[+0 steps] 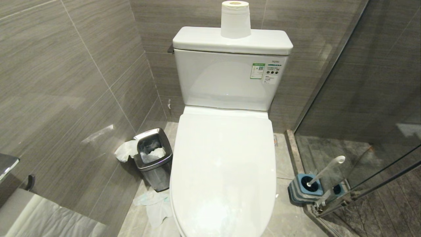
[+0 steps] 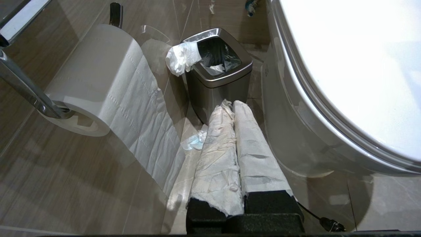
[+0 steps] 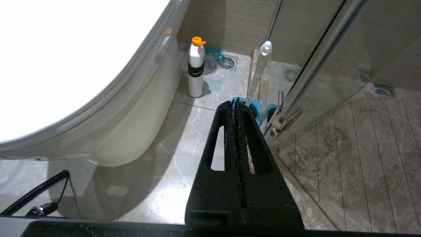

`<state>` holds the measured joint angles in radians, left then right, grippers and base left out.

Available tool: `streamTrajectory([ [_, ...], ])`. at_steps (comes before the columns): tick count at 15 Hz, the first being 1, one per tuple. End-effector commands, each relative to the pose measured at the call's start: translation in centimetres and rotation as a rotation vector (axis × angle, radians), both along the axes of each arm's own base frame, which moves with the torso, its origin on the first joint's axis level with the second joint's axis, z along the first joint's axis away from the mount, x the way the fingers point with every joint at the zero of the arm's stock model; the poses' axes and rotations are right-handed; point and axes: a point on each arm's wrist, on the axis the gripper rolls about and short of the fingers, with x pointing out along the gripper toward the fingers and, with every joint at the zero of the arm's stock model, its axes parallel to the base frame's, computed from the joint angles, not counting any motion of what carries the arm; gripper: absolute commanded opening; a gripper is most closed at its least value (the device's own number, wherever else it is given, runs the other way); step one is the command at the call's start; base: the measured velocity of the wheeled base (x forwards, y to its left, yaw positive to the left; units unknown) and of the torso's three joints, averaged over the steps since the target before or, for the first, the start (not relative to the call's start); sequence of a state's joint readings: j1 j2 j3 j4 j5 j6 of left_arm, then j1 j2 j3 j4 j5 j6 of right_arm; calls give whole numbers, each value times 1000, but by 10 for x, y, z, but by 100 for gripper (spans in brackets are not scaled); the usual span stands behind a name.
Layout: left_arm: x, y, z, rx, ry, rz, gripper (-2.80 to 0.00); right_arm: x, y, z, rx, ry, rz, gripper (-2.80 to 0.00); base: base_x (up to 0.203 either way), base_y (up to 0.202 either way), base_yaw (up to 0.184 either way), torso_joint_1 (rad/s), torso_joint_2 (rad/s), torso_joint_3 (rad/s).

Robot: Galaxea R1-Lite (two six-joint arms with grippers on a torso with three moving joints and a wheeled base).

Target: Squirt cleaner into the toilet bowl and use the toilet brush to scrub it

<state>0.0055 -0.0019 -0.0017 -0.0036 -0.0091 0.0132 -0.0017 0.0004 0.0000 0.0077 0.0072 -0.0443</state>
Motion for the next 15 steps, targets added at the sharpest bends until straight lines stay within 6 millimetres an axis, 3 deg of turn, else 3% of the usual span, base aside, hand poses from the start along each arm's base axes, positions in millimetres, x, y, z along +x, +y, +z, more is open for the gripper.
streamTrajectory([
  [1, 0, 0, 0, 1, 1, 1, -280, 0, 0, 0, 0, 3, 1, -280, 0, 0, 0, 0, 0, 0],
  [15, 0, 0, 0, 1, 1, 1, -280, 0, 0, 0, 1, 0, -1, -280, 0, 0, 0, 0, 0, 0],
])
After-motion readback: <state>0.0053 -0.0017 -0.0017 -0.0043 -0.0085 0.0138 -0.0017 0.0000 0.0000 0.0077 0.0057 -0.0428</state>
